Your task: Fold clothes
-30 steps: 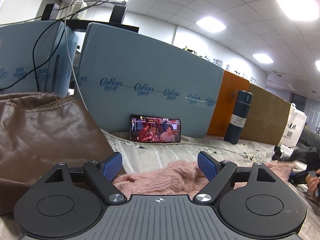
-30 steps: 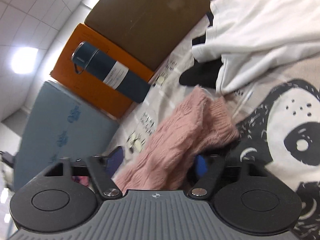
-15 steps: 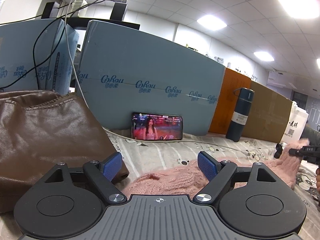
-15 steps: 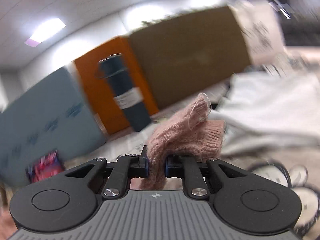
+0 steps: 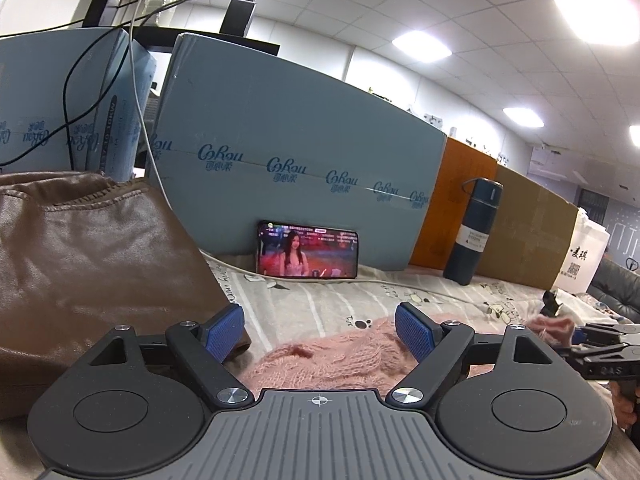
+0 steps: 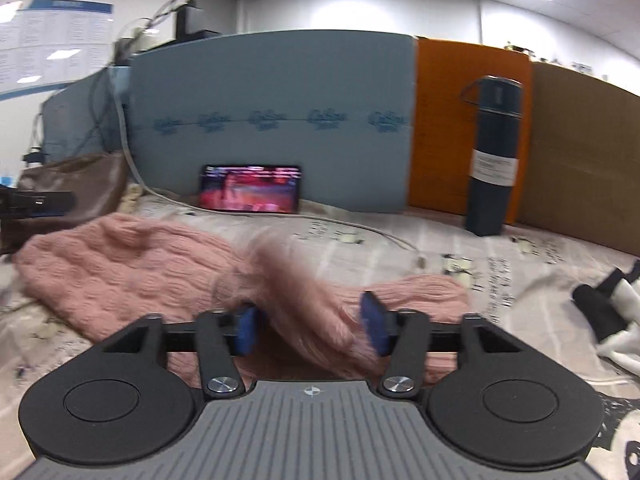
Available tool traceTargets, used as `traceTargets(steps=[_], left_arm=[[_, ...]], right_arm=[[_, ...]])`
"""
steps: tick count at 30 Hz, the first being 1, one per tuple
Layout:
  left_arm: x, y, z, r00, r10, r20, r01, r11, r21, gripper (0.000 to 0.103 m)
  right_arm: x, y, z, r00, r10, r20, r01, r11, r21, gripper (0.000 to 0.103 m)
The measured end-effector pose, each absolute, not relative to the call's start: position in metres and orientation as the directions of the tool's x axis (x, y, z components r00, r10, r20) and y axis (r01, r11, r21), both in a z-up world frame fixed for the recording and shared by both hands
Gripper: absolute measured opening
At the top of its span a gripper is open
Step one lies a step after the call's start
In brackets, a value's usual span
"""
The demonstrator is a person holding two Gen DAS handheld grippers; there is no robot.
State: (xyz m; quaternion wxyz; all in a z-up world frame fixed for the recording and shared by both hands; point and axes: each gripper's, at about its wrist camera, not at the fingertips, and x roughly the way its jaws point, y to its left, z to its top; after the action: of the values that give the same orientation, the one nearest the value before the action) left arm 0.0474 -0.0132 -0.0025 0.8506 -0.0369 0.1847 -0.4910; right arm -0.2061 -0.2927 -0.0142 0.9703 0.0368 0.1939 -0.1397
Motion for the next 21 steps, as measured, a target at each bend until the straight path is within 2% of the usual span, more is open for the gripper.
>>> traceTargets(steps=[5, 8, 9, 12, 14, 16, 18, 21], left_arm=[[0.048, -0.013, -0.003, 0.444, -0.851, -0.279, 0.822, 0.511, -0.252, 0.085], [0.049, -0.014, -0.004, 0.433, -0.855, -0.287, 0.824, 0.504, -0.260, 0.085], [0.049, -0.014, -0.004, 0.432, -0.854, -0.289, 0.823, 0.505, -0.259, 0.085], [0.047, -0.014, -0.004, 0.433, -0.853, -0.292, 0.824, 0.506, -0.255, 0.085], [0.047, -0.014, -0.005, 0.434, -0.851, -0.295, 0.823, 0.508, -0.254, 0.086], [0.047, -0.014, -0.005, 0.435, -0.849, -0.299, 0.822, 0.510, -0.253, 0.086], [0.047, -0.014, -0.005, 0.434, -0.849, -0.301, 0.822, 0.509, -0.254, 0.086], [0.047, -0.014, -0.005, 0.433, -0.850, -0.299, 0.823, 0.508, -0.253, 0.086]], right_arm=[[-0.198, -0.273, -0.011, 0.917, -0.134, -0.375, 0.183, 0.978, 0.099, 0.070], [-0.181, -0.279, -0.021, 0.889, -0.045, -0.455, 0.145, 0.971, 0.188, 0.079], [-0.176, -0.285, -0.025, 0.874, -0.033, -0.485, 0.156, 0.964, 0.215, 0.079], [-0.185, -0.296, -0.018, 0.901, -0.005, -0.434, 0.153, 0.939, 0.307, 0.078], [-0.202, -0.302, -0.009, 0.938, -0.004, -0.348, 0.136, 0.925, 0.356, 0.078], [-0.223, -0.310, -0.003, 0.960, -0.072, -0.271, 0.175, 0.909, 0.378, 0.080], [-0.240, -0.320, -0.001, 0.944, -0.202, -0.260, 0.292, 0.879, 0.377, 0.082], [-0.251, -0.338, -0.010, 0.851, -0.393, -0.348, 0.509, 0.782, 0.361, 0.083]])
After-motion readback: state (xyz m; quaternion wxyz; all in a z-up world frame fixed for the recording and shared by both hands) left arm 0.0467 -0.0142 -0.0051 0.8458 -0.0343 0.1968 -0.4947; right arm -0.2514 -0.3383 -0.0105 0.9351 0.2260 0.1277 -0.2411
